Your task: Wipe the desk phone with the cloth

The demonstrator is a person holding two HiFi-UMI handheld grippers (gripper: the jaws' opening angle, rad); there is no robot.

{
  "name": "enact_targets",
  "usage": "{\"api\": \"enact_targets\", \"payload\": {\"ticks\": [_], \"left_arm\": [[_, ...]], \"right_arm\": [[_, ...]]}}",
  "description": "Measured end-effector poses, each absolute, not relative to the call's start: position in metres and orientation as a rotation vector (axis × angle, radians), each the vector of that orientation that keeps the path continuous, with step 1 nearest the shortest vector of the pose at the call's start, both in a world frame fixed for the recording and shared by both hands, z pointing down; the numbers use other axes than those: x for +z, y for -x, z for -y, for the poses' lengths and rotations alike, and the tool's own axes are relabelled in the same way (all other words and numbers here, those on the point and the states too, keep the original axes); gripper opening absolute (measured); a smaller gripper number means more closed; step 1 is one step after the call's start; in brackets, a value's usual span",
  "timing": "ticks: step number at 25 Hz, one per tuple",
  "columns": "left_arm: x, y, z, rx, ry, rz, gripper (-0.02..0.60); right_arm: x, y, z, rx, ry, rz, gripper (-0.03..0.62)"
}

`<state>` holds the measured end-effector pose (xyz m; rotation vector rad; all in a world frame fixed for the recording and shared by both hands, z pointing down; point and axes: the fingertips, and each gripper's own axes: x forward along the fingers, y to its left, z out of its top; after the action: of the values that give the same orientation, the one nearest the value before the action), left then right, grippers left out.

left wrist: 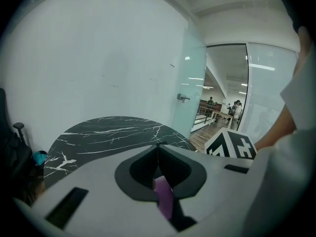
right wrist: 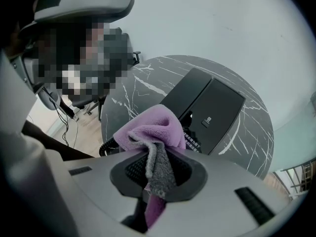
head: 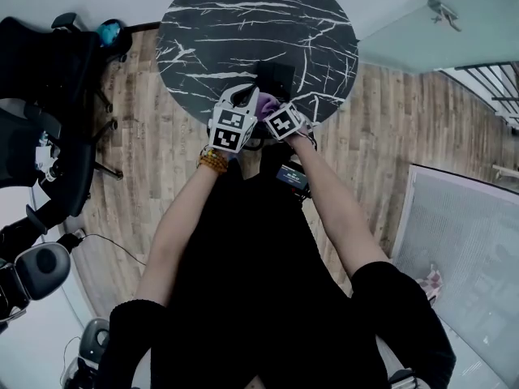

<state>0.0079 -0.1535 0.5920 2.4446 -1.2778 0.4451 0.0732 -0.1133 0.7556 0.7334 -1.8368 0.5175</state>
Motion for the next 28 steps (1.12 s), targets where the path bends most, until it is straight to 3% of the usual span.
{"api": "enact_targets", "payload": {"ticks": [21, 28], "left_arm": [[0.608, -0.013, 0.146, 0.492, -2.432, 1.248, 0.018], [0.610, -0.009, 0.147, 0.494, -2.421, 1.271, 0.018]], "right_arm": [[0.745, -0.074, 0.114, 0.536, -0.737, 2.083, 0.060], [0.702, -0.091, 0.139, 0.501, -0.860, 2.360, 0.060]]}}
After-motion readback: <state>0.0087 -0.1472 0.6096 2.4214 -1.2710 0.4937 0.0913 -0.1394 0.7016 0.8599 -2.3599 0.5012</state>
